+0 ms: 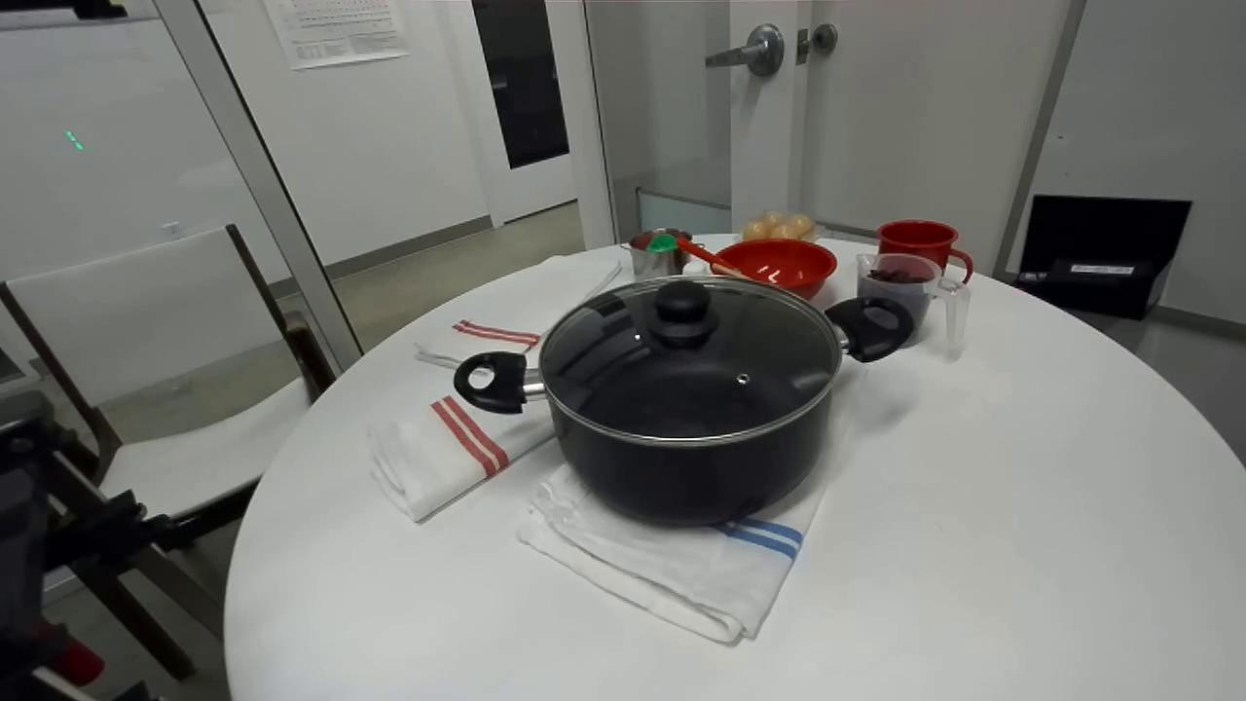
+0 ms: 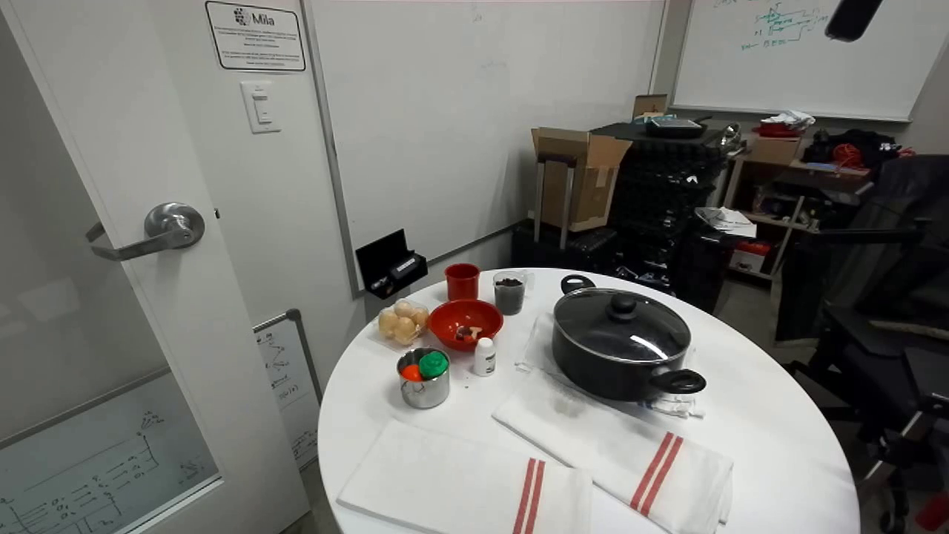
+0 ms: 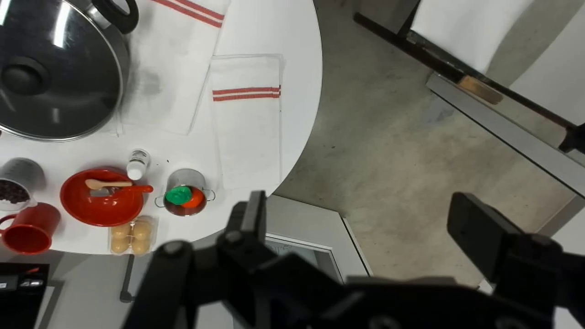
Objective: Uncover the pot
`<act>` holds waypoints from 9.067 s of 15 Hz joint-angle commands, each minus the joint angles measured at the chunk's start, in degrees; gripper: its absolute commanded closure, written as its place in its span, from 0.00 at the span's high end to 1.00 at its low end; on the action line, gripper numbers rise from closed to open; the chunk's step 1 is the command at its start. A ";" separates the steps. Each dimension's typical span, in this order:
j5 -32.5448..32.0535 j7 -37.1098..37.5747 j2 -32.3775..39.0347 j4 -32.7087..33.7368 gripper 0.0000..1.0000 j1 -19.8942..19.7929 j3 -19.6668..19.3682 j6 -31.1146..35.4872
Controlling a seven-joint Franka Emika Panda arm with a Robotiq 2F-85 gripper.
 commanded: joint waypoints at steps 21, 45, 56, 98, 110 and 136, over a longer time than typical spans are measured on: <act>-0.62 23.21 45.14 17.25 1.00 -15.41 -4.37 23.97; -0.16 38.26 65.77 29.04 1.00 -18.12 -9.38 15.89; -0.19 41.47 73.13 37.20 1.00 -18.37 -10.61 9.95; -2.86 40.82 62.21 31.51 0.26 -13.86 -9.17 12.93; -14.58 40.83 60.49 29.75 0.26 -3.10 -5.96 13.16; -19.39 18.16 79.60 37.96 0.26 -0.55 1.43 21.20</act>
